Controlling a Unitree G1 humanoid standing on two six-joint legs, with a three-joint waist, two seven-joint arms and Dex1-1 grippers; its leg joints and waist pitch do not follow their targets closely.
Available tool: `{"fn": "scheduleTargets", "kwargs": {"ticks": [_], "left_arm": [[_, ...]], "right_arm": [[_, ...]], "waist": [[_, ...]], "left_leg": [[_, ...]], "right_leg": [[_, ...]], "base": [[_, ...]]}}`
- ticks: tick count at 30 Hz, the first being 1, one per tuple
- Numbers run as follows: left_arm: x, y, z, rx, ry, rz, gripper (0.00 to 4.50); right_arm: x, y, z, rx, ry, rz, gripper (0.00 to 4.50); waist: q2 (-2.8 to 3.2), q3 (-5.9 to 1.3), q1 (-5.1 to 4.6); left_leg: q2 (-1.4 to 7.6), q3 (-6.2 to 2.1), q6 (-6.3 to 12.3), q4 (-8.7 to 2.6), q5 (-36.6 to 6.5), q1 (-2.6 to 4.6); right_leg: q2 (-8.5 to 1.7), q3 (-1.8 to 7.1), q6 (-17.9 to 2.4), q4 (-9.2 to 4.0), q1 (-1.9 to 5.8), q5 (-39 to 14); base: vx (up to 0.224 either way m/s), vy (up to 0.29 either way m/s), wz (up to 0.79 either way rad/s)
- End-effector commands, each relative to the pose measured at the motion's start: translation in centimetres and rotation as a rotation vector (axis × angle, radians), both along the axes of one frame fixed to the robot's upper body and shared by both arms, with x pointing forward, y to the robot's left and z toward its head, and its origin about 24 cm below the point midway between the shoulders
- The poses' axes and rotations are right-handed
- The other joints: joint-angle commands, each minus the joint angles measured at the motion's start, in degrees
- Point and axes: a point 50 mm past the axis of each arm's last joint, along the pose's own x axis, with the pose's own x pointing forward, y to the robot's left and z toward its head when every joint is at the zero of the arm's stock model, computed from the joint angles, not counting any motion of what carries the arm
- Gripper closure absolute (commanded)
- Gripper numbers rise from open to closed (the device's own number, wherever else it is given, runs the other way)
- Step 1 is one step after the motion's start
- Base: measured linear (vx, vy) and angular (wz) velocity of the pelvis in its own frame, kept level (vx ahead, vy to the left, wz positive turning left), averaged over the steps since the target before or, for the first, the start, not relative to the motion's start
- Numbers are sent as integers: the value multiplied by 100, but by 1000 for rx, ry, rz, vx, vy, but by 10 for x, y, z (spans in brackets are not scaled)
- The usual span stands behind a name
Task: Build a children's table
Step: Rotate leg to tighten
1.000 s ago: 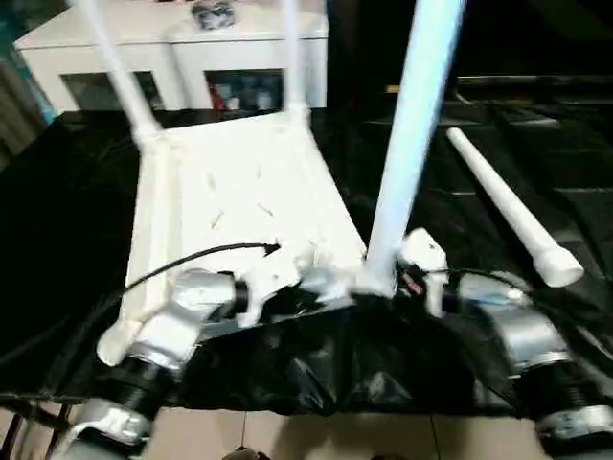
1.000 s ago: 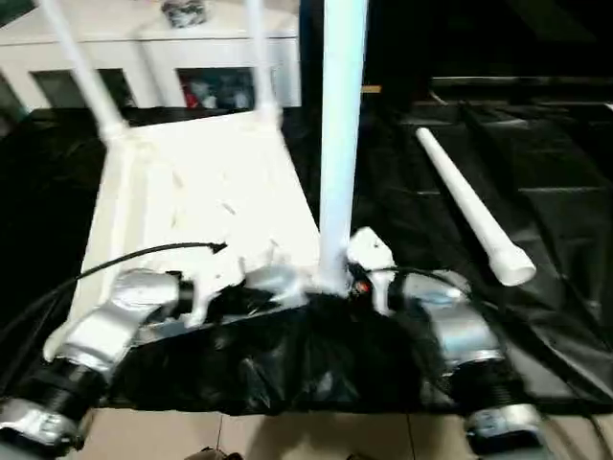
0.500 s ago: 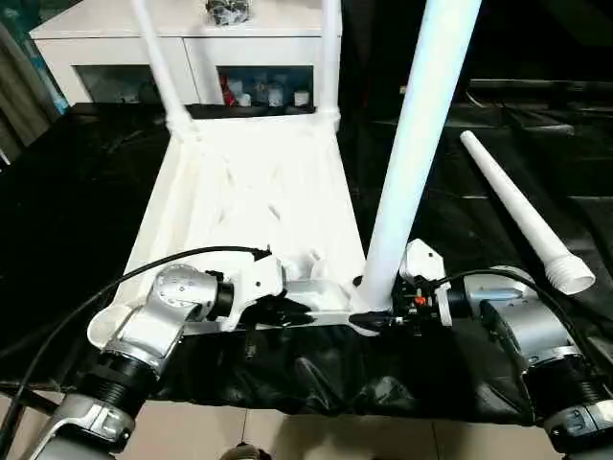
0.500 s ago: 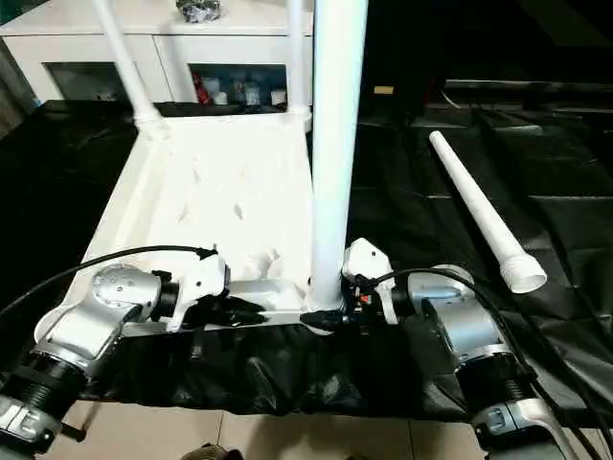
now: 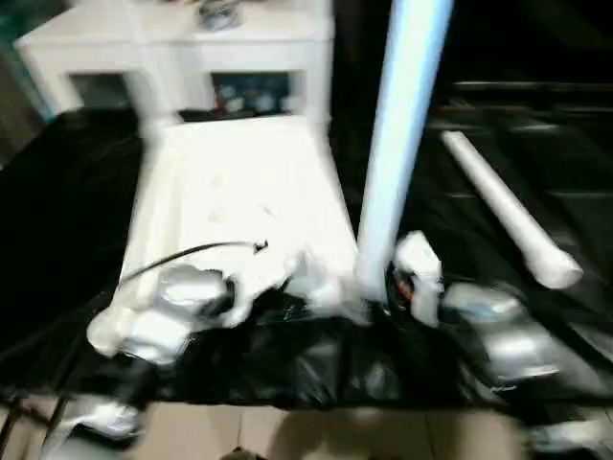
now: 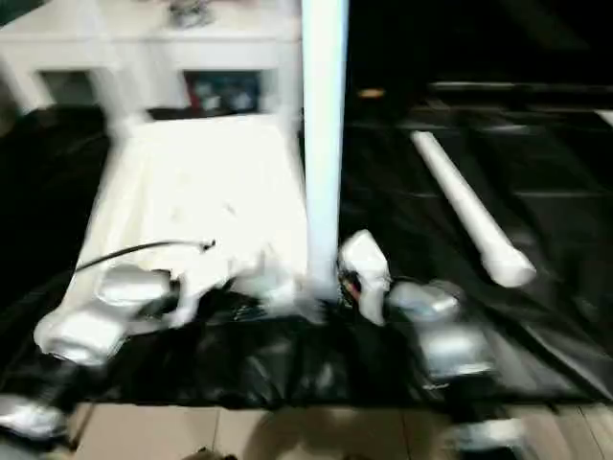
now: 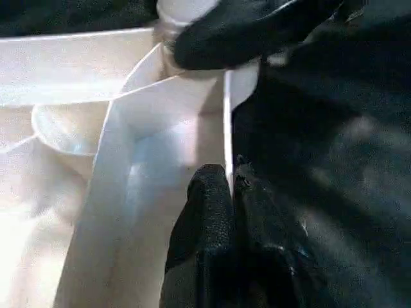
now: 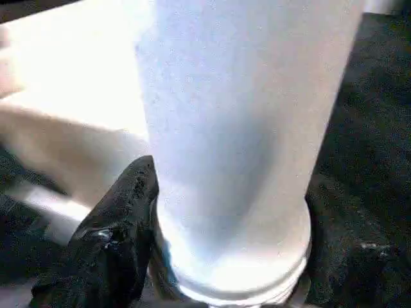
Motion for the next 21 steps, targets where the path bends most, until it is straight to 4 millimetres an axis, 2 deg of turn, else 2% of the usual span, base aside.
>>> {"fn": "scheduleTargets", "kwargs": {"ticks": [1,2,4,5,6,7,8,9,10,11,12,13,14,16,17,20,21], "left_arm": [[-1,-31,2,-38,-19,2,450],[-1,-37,3,-42,-26,15,450],[-1,-44,4,-32,-52,15,450],[-1,-44,4,-34,-53,16,450],[-1,-46,5,-44,-57,22,450],[0,-48,6,-52,-64,27,450],[0,-49,8,-58,-78,27,450],[0,-50,9,-61,-91,20,450],[0,-49,10,-63,-100,6,450],[-1,-49,10,-64,-105,-1,450],[-1,-49,10,-64,-105,-1,450],[-3,-44,11,-54,-116,-40,450],[-3,-41,11,-51,-120,-55,450],[-4,-38,11,-49,-123,-72,450],[-5,-32,11,-47,-121,-95,450],[-6,-23,11,-39,-111,-125,450],[-8,-15,11,-34,-96,-150,450]], "right_arm": [[-4,39,-8,26,45,16,174],[-3,45,-7,41,41,-13,174],[-2,55,-5,55,30,-31,174],[-2,55,-5,57,29,-32,174],[-2,57,-4,62,21,-36,174],[-1,59,-4,77,16,-47,139],[-1,60,-3,73,3,-45,118],[-2,60,-2,70,-8,-34,104],[-2,59,-1,68,-14,-30,102],[-1,58,0,64,-17,-31,94],[-1,58,0,64,-17,-31,94],[-1,53,1,38,-36,-10,69],[-1,49,1,16,-45,-11,69],[1,43,1,-8,-52,-16,47],[3,35,2,-29,-61,-6,47],[6,24,5,-57,-70,24,47],[7,15,8,-55,-71,84,47]], "waist": [[-35,-224,-55],[-27,-219,-88],[-33,-228,-96],[35,-210,-118],[63,-193,-138],[110,-177,-190],[136,-188,-210],[139,-187,-197],[116,-181,-193],[77,-180,-203],[55,-183,-204],[40,-186,-209],[45,-201,-210],[52,-215,-210],[46,-224,-216],[12,-244,-209],[16,-252,-181]], "left_leg": [[120,-184,-141,-383,-2986,177],[97,-200,-114,-380,-3061,157],[91,-224,-55,-363,-3129,205],[113,-249,-59,-397,-3286,204],[131,-268,-77,-414,-3495,229],[173,-312,-116,-468,-3936,277],[257,-366,-144,-587,-4206,192],[280,-380,-165,-634,-4303,168],[259,-346,-217,-634,-4392,213],[167,-302,-209,-531,-4199,279],[129,-288,-169,-480,-4019,283],[95,-280,-83,-432,-3694,251],[104,-293,-25,-447,-3479,182],[133,-300,-17,-480,-3402,145],[157,-302,-22,-503,-3408,132],[175,-281,40,-511,-3295,94],[180,-256,68,-500,-3166,104]], "right_leg": [[-268,57,-383,-685,52,-4005],[-257,1,-268,-725,73,-4160],[-260,-52,-200,-782,49,-4204],[-248,-91,-179,-806,62,-4136],[-225,-142,-166,-825,59,-4080],[-179,-267,-150,-847,115,-3786],[-186,-252,-218,-698,270,-3261],[-195,-219,-265,-656,297,-3085],[-228,-174,-366,-657,234,-3055],[-292,-168,-383,-757,139,-3430],[-324,-176,-349,-800,121,-3646],[-363,-200,-263,-846,133,-3908],[-383,-201,-213,-826,186,-3899],[-379,-174,-257,-790,196,-3704],[-364,-149,-380,-741,189,-3410],[-374,-94,-566,-671,203,-3098],[-382,-56,-680,-653,178,-2963]], "base": [[0,0,0],[0,0,0],[0,0,0],[0,0,0],[0,0,0],[0,0,0],[0,0,0],[0,0,0],[0,0,0],[0,0,0],[0,0,0],[0,0,0],[0,0,0],[0,0,0],[0,0,0],[0,0,0],[0,0,0]]}}
